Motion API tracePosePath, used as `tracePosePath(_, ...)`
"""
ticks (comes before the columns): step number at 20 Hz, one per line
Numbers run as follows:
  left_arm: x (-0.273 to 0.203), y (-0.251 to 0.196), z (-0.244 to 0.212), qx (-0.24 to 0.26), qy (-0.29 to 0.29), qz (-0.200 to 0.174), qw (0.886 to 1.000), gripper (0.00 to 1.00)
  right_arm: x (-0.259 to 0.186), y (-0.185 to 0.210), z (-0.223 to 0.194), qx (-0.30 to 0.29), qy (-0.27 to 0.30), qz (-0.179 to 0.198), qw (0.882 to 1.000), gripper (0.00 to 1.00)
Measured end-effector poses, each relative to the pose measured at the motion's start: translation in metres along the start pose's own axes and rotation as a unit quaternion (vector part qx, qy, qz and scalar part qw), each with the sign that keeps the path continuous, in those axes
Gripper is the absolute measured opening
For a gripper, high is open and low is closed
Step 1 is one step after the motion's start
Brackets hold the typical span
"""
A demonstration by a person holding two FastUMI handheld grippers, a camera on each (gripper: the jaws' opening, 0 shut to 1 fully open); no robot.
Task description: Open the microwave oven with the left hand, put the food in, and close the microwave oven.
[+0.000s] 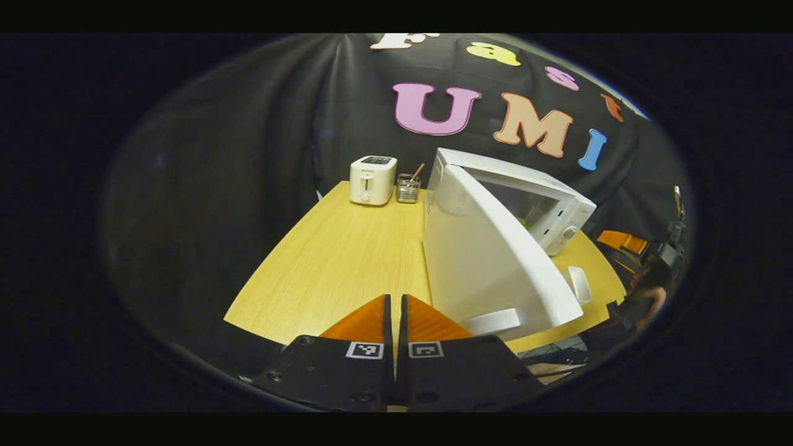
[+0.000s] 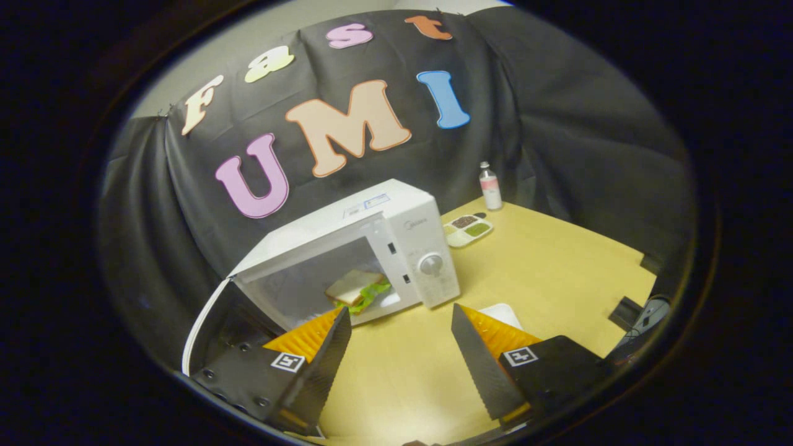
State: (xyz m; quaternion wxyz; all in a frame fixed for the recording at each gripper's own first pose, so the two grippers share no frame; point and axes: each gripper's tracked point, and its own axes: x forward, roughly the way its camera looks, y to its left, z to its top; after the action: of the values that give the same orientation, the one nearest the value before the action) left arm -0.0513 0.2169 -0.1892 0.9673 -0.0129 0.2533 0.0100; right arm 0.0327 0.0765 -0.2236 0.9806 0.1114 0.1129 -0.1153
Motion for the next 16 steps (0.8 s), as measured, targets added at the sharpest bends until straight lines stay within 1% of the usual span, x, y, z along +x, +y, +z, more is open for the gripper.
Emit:
tracePosePath(2,0.005,-0.008,0.003,0.005,0.000,-0.009,1.000,0.01,-0.015,-0.011,0.008,0.003,-0.008,-0.009,1.000,0.91)
tracePosePath(5,0.015,-0.017,0.008,0.025,0.001,-0.018,1.000,0.01,-0.032,-0.022,0.010,0.014,-0.006,-0.017,1.000,0.91)
tracePosePath(7,0.018,-0.025,0.010,0.036,0.002,-0.023,0.999,0.00,-0.043,-0.032,0.016,0.004,-0.011,-0.022,1.000,0.91)
tracePosePath(8,0.020,-0.030,0.011,0.040,0.002,-0.024,0.999,0.02,-0.048,-0.035,0.021,-0.002,-0.013,-0.022,1.000,0.99)
tracePosePath(9,0.021,-0.037,0.013,0.044,0.003,-0.026,0.999,0.02,-0.053,-0.039,0.025,-0.009,-0.014,-0.023,1.000,0.91)
tracePosePath(10,0.022,-0.043,0.013,0.047,0.004,-0.027,0.999,0.01,-0.056,-0.044,0.026,-0.015,-0.013,-0.023,1.000,0.91)
tracePosePath(11,0.021,-0.047,0.014,0.053,0.006,-0.019,0.998,0.00,-0.058,-0.049,0.030,-0.022,-0.012,-0.023,0.999,0.91)
tracePosePath(13,0.020,-0.059,0.014,0.062,0.007,-0.014,0.998,0.01,-0.057,-0.059,0.034,-0.036,-0.010,-0.021,0.999,0.90)
tracePosePath(16,0.021,-0.080,0.009,0.056,0.010,-0.005,0.998,0.01,-0.048,-0.078,0.042,-0.044,0.004,-0.011,0.999,0.91)
